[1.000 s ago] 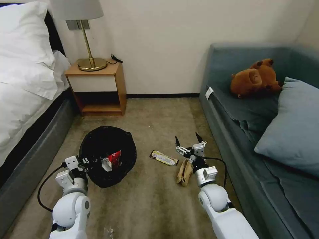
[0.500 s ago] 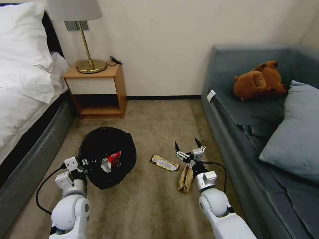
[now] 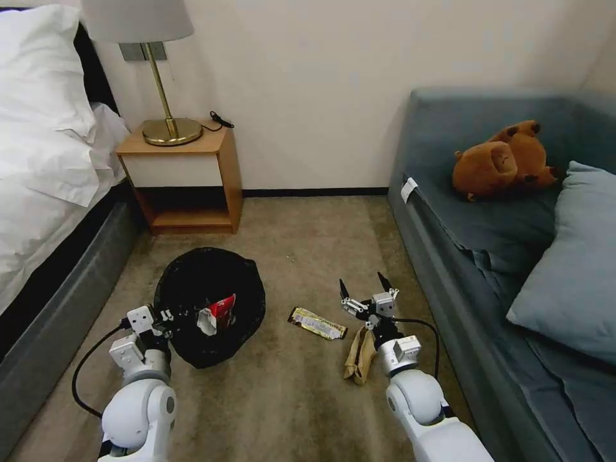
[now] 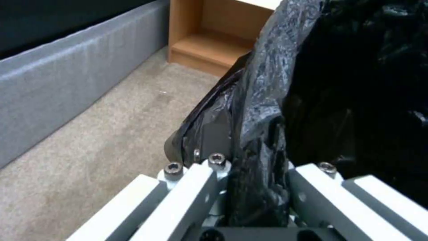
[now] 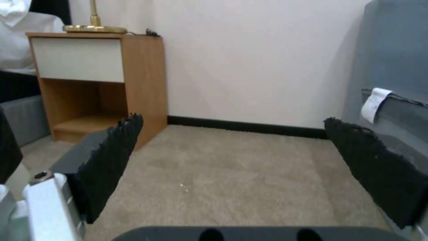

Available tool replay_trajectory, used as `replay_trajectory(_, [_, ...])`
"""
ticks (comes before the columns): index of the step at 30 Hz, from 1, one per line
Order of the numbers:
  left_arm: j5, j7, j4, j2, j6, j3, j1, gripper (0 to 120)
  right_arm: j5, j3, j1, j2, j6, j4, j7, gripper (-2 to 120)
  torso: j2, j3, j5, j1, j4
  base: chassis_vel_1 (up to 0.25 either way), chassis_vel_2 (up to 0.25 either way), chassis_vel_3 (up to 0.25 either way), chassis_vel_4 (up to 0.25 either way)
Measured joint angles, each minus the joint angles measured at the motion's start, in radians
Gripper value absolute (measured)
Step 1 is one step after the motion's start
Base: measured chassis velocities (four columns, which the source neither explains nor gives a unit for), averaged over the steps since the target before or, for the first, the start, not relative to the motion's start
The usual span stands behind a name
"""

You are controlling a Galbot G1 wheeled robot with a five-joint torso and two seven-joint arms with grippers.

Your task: Pick up the trash bin, then pick up the garbage on the floor and place it into the trash bin.

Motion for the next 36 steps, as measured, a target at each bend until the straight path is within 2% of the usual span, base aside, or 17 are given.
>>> replay_trajectory(14, [-0.001,0.0,0.005,-0.004,-0.007,0.004,0.005,1,-0.008,0.014,-0.003,-0.005,0.009,-0.021,-0.012,100,0.0,0.0,0.0,0.0,0.0,-0.056,0.063,0.061,-0.062])
replay_trajectory(25, [-0.003,-0.001,-0.002,-0.003,-0.008,0.003,0.004,1,0.035,0.012,-0.004,-0.013,0.004,-0.026,-0.009,100,0.0,0.0,0.0,0.0,0.0,-0.012,0.005,0.008,-0.006])
replay_trajectory(31, [-0.002,-0.004,-0.002,-0.005,-0.006,0.004,0.008,1,0.027,0.006,0.003,-0.021,0.058,-0.036,-0.035,100,0.0,0.0,0.0,0.0,0.0,0.0,0.0,0.0,0.0])
replay_trajectory(36, [0.001,-0.005,-0.002,-0.009,-0.007,0.007,0.015,1,0.003,-0.033,0.022,-0.041,0.008,0.019,0.064,100,0.0,0.0,-0.0001,0.0,0.0,0.0,0.0,0.0,0.0])
